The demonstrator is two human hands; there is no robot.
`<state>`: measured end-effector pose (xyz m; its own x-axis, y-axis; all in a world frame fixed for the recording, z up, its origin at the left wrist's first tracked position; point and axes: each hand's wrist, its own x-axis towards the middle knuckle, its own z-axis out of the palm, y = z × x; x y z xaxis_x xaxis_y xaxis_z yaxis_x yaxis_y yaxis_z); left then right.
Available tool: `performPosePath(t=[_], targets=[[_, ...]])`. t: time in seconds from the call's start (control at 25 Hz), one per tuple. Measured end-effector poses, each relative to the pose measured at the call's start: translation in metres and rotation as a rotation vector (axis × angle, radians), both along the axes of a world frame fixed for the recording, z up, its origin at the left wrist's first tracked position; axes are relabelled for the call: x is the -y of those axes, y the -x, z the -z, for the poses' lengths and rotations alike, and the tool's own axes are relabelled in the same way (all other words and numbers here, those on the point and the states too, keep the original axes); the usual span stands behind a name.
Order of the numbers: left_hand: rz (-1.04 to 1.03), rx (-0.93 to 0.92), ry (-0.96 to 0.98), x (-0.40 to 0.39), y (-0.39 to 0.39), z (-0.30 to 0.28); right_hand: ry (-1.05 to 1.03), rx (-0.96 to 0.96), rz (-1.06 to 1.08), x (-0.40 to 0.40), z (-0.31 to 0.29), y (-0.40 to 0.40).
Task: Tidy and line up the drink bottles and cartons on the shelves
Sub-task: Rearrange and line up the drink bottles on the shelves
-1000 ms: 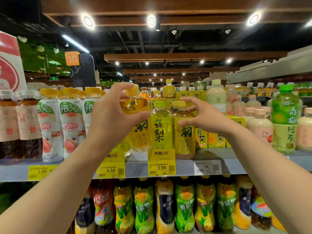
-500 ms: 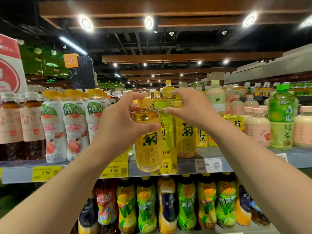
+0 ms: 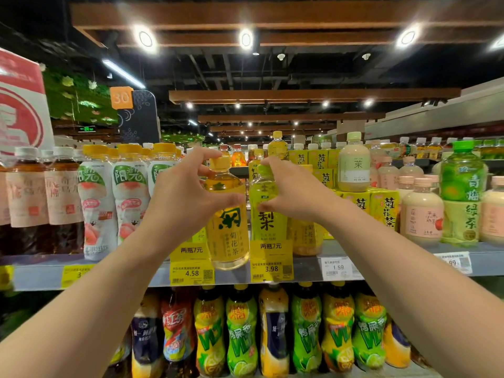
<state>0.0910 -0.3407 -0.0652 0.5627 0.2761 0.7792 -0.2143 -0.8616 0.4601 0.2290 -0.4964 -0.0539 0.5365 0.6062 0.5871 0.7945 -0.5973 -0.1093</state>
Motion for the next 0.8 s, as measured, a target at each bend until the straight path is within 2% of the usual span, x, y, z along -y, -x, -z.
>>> performPosePath(t=[0.2, 0.4, 0.6, 0.8], targets=[[0.037, 0.032, 0.079, -0.003, -0.001, -0.009, -0.137, 0.014, -0.197, 0.019, 0.012, 0.011], [0.059, 0.089, 0.108, -0.008, -0.005, -0.019, -0.309, 0.031, -0.299, 0.034, 0.026, 0.010], [0.101, 0.136, 0.121, -0.005, -0.022, -0.027, -0.522, 0.059, -0.318, 0.060, 0.004, 0.023], [0.157, 0.108, 0.115, 0.008, -0.055, -0.017, -0.586, 0.053, -0.277, 0.087, -0.011, 0.033]])
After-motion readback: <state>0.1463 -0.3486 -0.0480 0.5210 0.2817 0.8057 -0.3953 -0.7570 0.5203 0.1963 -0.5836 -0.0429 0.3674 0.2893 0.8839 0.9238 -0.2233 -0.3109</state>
